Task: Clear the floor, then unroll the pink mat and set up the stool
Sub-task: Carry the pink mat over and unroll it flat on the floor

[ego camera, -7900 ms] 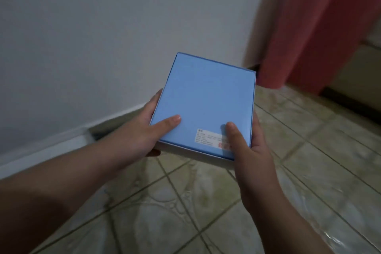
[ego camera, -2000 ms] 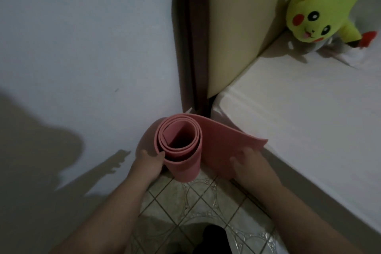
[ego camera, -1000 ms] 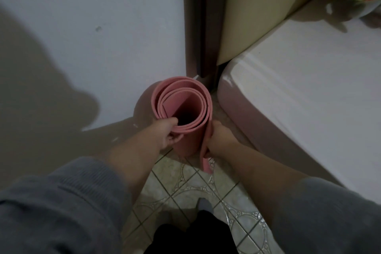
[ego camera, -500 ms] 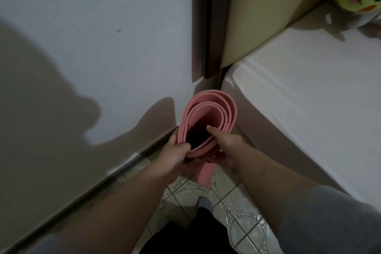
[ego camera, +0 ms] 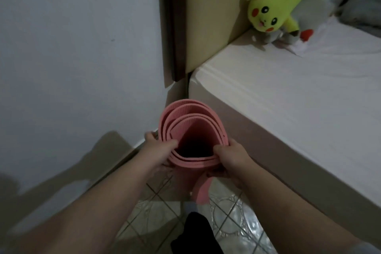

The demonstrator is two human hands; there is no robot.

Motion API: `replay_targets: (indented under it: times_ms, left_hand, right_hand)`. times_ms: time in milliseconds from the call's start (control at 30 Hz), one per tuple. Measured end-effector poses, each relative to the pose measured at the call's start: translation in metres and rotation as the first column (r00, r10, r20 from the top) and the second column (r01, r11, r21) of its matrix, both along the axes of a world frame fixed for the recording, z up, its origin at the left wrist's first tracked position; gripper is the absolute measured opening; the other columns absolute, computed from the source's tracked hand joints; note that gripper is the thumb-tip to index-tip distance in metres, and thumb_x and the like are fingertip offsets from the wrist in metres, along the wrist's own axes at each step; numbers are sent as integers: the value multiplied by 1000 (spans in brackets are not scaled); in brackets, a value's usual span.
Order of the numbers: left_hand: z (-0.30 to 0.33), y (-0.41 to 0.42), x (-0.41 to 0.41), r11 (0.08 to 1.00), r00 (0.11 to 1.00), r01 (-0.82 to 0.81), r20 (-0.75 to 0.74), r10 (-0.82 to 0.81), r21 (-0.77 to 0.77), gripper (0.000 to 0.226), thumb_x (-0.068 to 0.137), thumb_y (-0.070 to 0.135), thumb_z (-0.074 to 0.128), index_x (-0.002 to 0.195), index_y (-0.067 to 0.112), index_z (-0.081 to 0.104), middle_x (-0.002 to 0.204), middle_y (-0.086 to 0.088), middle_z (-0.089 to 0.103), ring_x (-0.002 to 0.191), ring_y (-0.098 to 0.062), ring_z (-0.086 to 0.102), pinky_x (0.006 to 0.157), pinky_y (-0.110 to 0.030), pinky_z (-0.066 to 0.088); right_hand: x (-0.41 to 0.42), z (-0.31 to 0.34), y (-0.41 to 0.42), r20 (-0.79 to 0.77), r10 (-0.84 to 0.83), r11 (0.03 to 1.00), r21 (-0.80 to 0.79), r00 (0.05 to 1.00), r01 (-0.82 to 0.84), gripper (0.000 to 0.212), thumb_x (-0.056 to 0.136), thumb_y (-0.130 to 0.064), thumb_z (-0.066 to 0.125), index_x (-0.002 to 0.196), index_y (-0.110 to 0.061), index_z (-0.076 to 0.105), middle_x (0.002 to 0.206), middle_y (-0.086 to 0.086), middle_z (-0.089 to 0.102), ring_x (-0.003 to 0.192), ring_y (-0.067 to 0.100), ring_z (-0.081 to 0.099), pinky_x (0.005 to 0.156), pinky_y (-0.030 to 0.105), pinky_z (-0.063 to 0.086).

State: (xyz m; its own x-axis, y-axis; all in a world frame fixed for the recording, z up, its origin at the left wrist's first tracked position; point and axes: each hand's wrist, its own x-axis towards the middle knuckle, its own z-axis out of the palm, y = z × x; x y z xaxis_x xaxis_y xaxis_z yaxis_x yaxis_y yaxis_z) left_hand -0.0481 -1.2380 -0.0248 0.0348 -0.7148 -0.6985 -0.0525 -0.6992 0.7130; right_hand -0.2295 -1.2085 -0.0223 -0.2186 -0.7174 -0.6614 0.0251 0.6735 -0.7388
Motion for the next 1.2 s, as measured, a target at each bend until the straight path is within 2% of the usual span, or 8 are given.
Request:
replay_targets:
  times_ms: [67,100,200,300,567,800,1067,1200]
  left_hand:
    - [14,17,3,997,997,74,-6,-74,-19,79,77,13,61,138,36,16,106,-11,59,72,-31,66,48,-41,56]
    - [23,28,2,992,992,124,-29,-124,-14,77,79,10,60,139,36,19,107,-10,58,75,-33,67,48,-44,56]
    - [45,71,-10,954,953,298,-44,-299,-26,56,81,-4,51,126,28,37,101,-12,59,69,-30,68,49,-45,56]
    - [60,123,-25,902,905,417,-40,-424,-110,57,81,-8,43,120,34,44,95,-11,62,54,-21,70,48,-37,55]
    - [77,296,-72,867,868,468,-96,-487,-171,56,80,-8,46,114,37,53,81,-8,68,56,-22,70,53,-39,56]
    - [80,445,-113,807,816,553,-62,-575,-205,52,79,-8,47,110,32,57,82,-10,67,56,-25,70,53,-40,56]
    - [97,574,-126,621,626,747,-63,-777,-236,53,80,-2,46,109,41,57,82,-11,69,61,-26,72,53,-37,57]
    - [99,631,-104,529,534,795,-71,-842,-297,56,79,-2,46,107,45,58,79,-6,71,62,-25,72,55,-38,57]
  right_hand:
    - [-6,13,37,-18,-19,999,-29,1000,18,32,80,-9,48,110,-17,53,102,23,62,64,37,65,48,39,55]
    - [-9,20,55,-32,-17,999,-42,999,16,31,80,-9,48,109,-17,54,102,23,62,65,37,65,48,39,55]
    - [-21,38,107,-71,-14,997,-83,997,8,28,81,-9,47,108,-15,55,103,23,61,66,38,65,47,40,55]
    - [-36,52,159,-88,-34,996,-82,996,27,26,82,-9,47,106,-15,56,102,25,62,63,36,65,48,40,56]
    - [-86,78,339,-146,-83,993,-91,986,70,26,81,-12,48,105,-19,54,98,23,63,66,37,68,50,46,58]
    - [-115,92,514,-225,-137,987,-118,965,113,35,80,-13,48,111,-29,49,102,18,63,73,42,69,55,56,58]
    - [-101,113,686,-226,-310,949,-125,923,289,30,84,-7,48,99,-32,55,95,17,66,75,37,69,59,56,58]
    - [-69,117,754,-266,-387,921,-158,883,356,32,85,-8,48,110,-29,53,97,14,66,77,34,69,57,48,60]
